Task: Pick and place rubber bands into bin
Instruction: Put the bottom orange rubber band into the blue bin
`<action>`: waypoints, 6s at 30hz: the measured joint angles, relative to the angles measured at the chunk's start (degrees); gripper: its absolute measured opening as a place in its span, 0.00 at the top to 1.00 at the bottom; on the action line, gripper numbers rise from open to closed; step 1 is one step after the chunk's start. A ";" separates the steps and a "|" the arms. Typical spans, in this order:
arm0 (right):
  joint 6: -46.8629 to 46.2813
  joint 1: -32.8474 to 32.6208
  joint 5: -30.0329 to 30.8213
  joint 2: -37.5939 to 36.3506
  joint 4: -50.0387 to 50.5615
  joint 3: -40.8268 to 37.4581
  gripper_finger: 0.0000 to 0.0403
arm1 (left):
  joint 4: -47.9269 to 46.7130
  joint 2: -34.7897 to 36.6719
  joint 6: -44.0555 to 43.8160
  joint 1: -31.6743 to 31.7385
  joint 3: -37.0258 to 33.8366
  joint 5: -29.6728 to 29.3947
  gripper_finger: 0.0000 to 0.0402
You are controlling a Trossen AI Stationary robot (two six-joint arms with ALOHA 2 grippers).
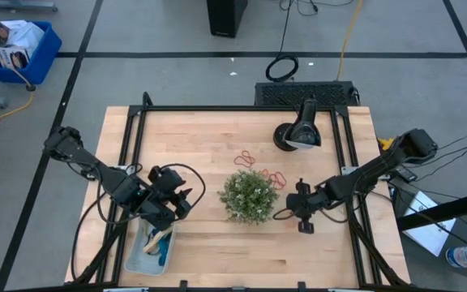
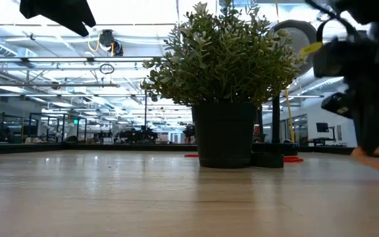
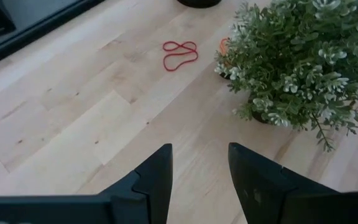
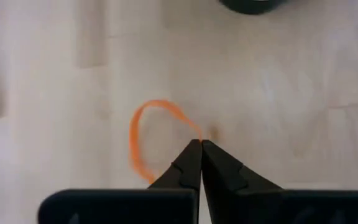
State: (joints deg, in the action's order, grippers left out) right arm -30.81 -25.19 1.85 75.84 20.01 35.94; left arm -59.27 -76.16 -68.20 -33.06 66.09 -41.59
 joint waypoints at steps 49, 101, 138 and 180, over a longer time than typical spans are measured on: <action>46.71 4.67 2.79 -3.54 -19.48 27.43 1.00 | 55.03 -0.02 43.11 14.86 0.01 34.91 0.60; 50.14 13.92 3.44 6.22 -41.99 28.09 1.00 | 59.41 -1.95 54.16 18.36 -0.01 40.10 0.60; 38.28 11.09 4.19 -2.53 -10.28 28.17 0.59 | 47.18 2.54 47.77 18.34 0.01 34.89 0.99; 9.30 4.06 3.91 -20.09 0.46 0.28 0.57 | -4.39 -6.85 -31.56 -4.19 0.01 53.39 0.97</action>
State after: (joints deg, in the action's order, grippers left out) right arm -21.51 -21.12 5.76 55.75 20.47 36.23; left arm -63.65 -83.01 -99.76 -37.25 66.11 11.80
